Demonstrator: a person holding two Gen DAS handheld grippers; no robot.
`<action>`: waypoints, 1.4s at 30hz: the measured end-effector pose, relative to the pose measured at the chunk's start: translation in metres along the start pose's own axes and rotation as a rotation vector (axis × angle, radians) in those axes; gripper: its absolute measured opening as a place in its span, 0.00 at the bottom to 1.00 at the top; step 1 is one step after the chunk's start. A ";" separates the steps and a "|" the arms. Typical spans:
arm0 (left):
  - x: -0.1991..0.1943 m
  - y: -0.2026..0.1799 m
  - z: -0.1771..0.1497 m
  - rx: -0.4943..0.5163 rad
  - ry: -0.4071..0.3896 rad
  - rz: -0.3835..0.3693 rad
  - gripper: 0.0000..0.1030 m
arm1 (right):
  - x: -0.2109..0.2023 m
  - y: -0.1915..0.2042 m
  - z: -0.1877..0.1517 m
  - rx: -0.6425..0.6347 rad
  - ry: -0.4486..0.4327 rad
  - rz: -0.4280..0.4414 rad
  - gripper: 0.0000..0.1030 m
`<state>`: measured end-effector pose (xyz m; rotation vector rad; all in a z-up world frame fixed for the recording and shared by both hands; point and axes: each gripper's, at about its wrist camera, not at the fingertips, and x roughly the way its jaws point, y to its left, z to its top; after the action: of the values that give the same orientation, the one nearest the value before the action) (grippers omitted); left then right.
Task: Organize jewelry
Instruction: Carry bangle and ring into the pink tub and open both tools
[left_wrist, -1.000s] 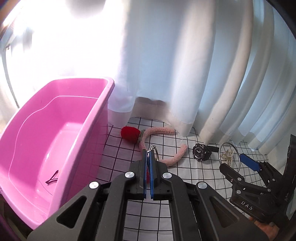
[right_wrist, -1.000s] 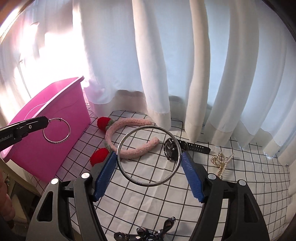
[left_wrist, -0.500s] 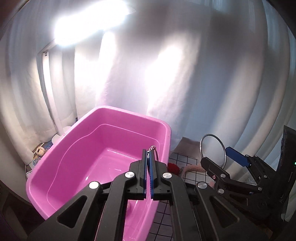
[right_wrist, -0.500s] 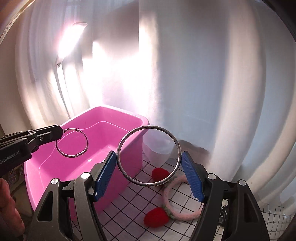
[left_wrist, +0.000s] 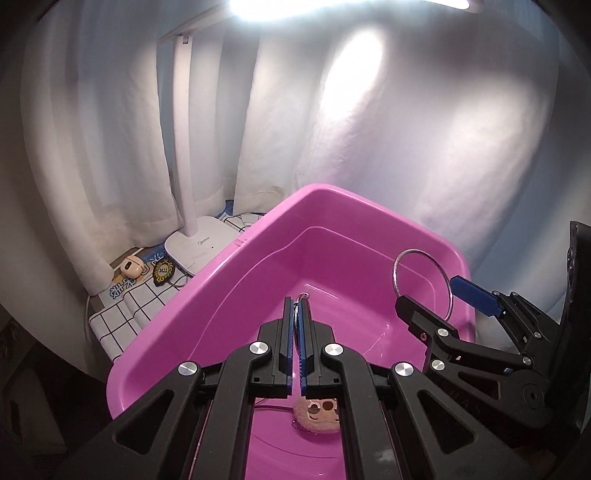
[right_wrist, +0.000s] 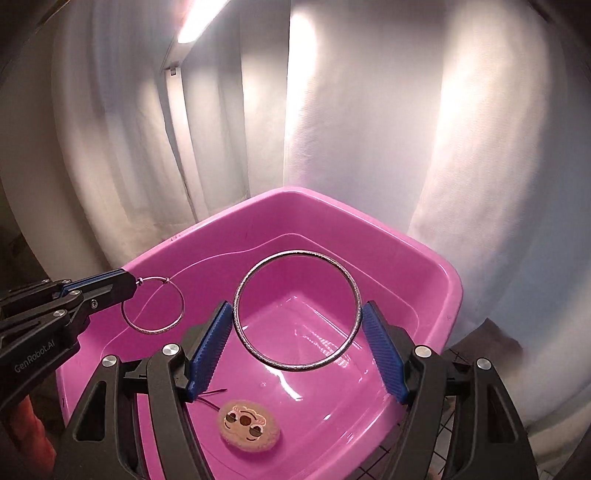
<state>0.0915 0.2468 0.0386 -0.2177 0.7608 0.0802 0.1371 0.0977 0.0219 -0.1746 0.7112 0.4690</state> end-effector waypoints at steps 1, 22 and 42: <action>0.005 0.004 -0.002 -0.009 0.014 0.006 0.03 | 0.005 0.001 0.000 -0.003 0.016 -0.002 0.67; 0.025 0.038 -0.010 -0.069 0.106 0.073 0.69 | 0.030 0.002 0.012 0.018 0.136 -0.081 0.69; -0.026 -0.005 -0.020 0.013 0.024 0.038 0.93 | -0.092 -0.027 -0.041 0.173 -0.055 -0.147 0.69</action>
<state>0.0603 0.2371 0.0434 -0.1923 0.7896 0.1083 0.0651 0.0288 0.0525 -0.0506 0.6763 0.2698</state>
